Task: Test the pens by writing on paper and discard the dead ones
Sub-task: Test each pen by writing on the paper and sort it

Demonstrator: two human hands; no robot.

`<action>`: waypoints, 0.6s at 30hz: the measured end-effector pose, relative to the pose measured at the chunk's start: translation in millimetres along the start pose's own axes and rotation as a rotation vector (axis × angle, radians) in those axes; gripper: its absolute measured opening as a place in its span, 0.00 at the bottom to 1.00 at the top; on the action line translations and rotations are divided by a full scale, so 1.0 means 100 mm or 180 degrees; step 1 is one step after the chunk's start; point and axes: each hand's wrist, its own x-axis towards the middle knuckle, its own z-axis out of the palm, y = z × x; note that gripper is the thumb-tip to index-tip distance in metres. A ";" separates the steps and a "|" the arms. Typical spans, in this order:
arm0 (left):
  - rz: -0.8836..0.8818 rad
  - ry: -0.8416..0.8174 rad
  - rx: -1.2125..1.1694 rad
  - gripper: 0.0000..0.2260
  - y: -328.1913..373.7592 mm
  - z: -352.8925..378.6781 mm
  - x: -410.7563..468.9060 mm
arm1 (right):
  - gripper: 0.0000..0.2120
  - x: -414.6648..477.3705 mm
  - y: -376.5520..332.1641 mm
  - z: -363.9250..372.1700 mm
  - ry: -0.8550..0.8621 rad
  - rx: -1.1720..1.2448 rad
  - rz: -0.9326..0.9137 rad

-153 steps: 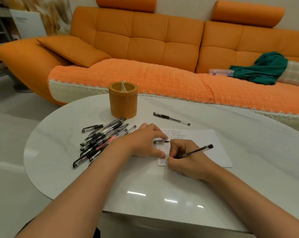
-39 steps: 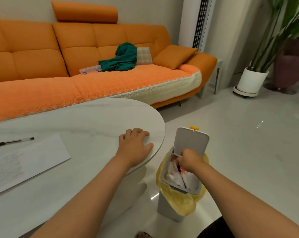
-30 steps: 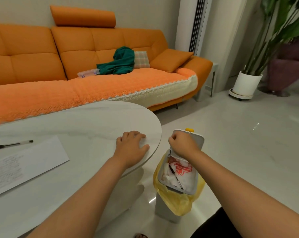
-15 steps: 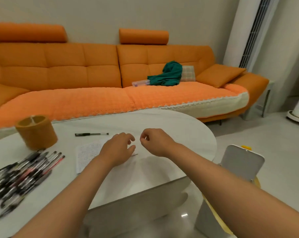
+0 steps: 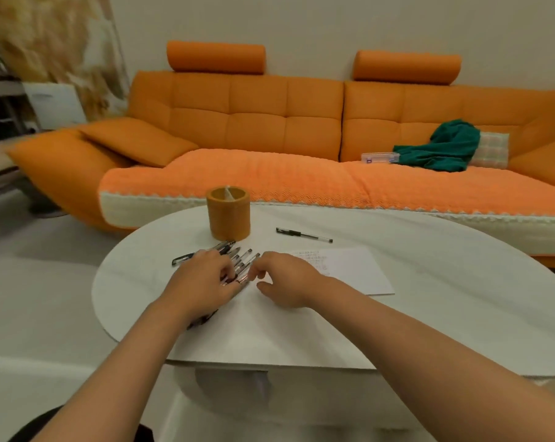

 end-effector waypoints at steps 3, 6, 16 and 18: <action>-0.0007 -0.0045 0.0134 0.10 -0.10 -0.04 -0.10 | 0.10 0.13 -0.11 0.11 0.0013 -0.0066 -0.0184; -0.0084 -0.0225 0.0227 0.11 -0.14 -0.06 -0.13 | 0.10 0.21 -0.12 0.19 0.0137 -0.0224 -0.0376; -0.0030 -0.0543 0.0163 0.14 -0.09 -0.10 -0.09 | 0.08 0.23 0.02 0.18 0.0388 -0.0648 -0.0608; -0.0031 -0.0506 0.0086 0.12 -0.05 -0.10 -0.06 | 0.08 0.19 0.09 0.11 0.0510 -0.0609 -0.0526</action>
